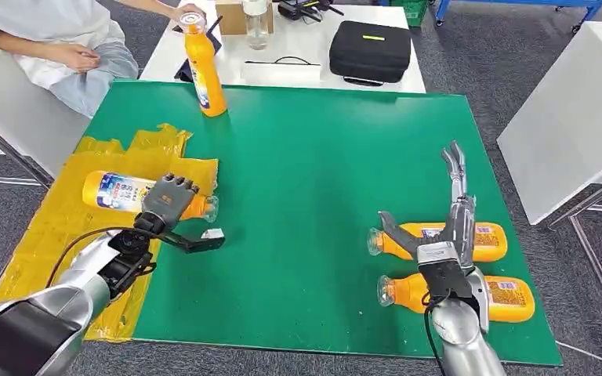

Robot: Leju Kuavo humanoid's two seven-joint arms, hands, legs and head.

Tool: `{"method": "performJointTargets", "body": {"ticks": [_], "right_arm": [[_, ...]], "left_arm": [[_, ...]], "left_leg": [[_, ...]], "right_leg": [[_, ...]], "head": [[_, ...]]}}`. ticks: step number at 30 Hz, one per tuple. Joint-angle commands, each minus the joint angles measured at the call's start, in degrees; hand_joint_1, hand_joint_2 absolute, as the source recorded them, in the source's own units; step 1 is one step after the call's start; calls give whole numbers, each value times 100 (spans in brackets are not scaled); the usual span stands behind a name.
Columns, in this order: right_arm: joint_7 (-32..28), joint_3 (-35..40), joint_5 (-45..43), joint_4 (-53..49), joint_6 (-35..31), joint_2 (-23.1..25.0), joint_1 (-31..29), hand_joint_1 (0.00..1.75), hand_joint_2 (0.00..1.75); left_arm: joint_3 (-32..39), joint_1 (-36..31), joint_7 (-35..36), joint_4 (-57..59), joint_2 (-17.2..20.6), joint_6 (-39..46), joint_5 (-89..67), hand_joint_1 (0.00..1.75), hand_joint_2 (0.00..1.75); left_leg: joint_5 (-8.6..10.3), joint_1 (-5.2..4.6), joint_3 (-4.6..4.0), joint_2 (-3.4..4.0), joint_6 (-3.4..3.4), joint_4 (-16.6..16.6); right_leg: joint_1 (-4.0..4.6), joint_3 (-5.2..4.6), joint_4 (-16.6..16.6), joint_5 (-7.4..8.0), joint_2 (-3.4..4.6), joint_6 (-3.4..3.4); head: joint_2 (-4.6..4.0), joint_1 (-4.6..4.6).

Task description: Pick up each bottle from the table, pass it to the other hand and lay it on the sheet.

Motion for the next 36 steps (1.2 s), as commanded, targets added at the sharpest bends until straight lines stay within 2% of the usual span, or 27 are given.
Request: {"method": "performJointTargets", "body": {"ticks": [1,3,9,13,14,15,17,19,21,22,24,25,26,27,30,31,32,33,34,36], "right_arm": [[70,-31,134,170,-51,28,-168,0,175],[114,-20,178,115,-56,8,-126,0,175],[252,-2,330,184,-59,-22,-157,0,175],[222,37,400,232,-75,-94,-226,0,175],[293,72,600,268,-128,-192,-252,0,175],[316,69,659,279,-144,-241,-271,0,175],[347,75,794,350,-152,-319,-307,0,175],[992,209,2223,477,-280,-583,-377,0,175],[1352,192,2802,539,-55,-760,-366,0,175],[1407,103,2918,508,43,-871,-281,0,175],[1386,-40,2980,419,152,-978,-135,0,175],[1359,-73,2974,400,162,-987,-105,0,175],[1337,-99,2972,373,170,-991,-74,0,175],[1374,-72,3020,382,315,-1031,-82,0,175],[1461,-189,2929,374,1303,-1449,-6,0,175],[1472,-335,2972,460,1542,-1561,6,0,175],[1443,-461,3009,473,1668,-1637,21,0,175],[1335,-621,2906,454,1838,-1658,57,0,175],[1198,-811,2834,370,2028,-1699,153,0,175],[1151,-883,2831,317,2068,-1698,200,0,175]], "left_arm": [[581,-89,270,382,-68,214,113,0,175],[740,-86,367,363,-84,285,134,0,175],[2041,-146,-544,146,-384,737,1326,0,175],[3361,-300,-2367,-123,-711,-294,3070,0,175],[3706,-357,-2921,-231,-794,-784,3656,0,175],[3767,-401,-3038,-282,-821,-932,3792,0,175],[3897,-406,-3226,-389,-860,-1171,4040,0,175],[4101,-395,-3929,-792,-963,-2279,4966,0,175],[3770,-75,-4410,-1706,-1020,-3173,5636,0,175],[3405,339,-4461,-2677,-1013,-3585,6027,0,175],[3016,757,-4131,-3625,-942,-3745,6437,0,175],[2954,812,-4052,-3745,-927,-3733,6498,0,175],[2899,847,-4015,-3802,-901,-3717,6551,0,175],[2811,865,-4185,-3848,-860,-3838,6744,0,175],[2490,909,-4131,-4369,-835,-4208,7338,0,175],[2432,910,-3972,-4510,-868,-4265,7510,0,175],[2407,914,-3892,-4569,-892,-4317,7649,0,175],[2365,947,-3862,-4624,-899,-4281,7708,0,175],[2330,1016,-3824,-4656,-902,-4251,7790,0,175],[2307,1047,-3829,-4644,-890,-4238,7800,0,175]], "left_leg": [[-14,3,26,2,-7,1],[-29,5,48,4,-13,9],[-22,4,38,-10,-10,8],[-28,7,39,-19,-12,19],[-16,6,23,-17,-8,12],[-32,8,46,-18,-13,21],[-11,5,17,-13,-7,9],[-21,6,33,-14,-8,14],[-25,5,38,-14,-9,15],[-26,5,40,-10,-10,14],[-6,-1,19,-9,-3,-6],[-48,5,74,-16,-13,18],[-15,-2,32,-8,-5,-4],[-35,1,57,-10,-11,8],[-15,-1,22,-6,-5,0],[-37,3,48,-16,-10,16],[-24,1,27,-19,-7,7],[-54,4,65,-26,-15,29],[-26,0,35,-30,-7,10],[-30,-1,38,-34,-5,10]], "right_leg": [[4,25,0,-12,-2,-9],[7,45,8,-25,-2,-15],[6,39,7,-23,-16,-12],[9,42,15,-30,-26,-14],[8,26,8,-18,-21,-10],[11,49,17,-33,-25,-15],[7,20,4,-12,-17,-8],[8,36,7,-21,-19,-10],[8,42,9,-24,-18,-11],[8,43,7,-23,-15,-11],[2,21,-10,-3,-10,-4],[10,79,10,-44,-24,-16],[1,34,-6,-12,-11,-6],[5,59,5,-32,-16,-12],[2,25,-3,-12,-8,-6],[8,56,11,-35,-21,-12],[5,31,2,-20,-21,-7],[10,70,24,-52,-33,-17],[5,40,5,-27,-34,-9],[4,48,5,-33,-41,-6]], "head": [[0,2],[0,0],[0,2],[0,0],[0,0],[0,0],[0,0],[0,0],[0,0],[0,0],[0,0],[0,0],[0,-2],[0,0],[0,0],[0,0],[0,-2],[0,-2],[0,-2],[0,-2]]}}
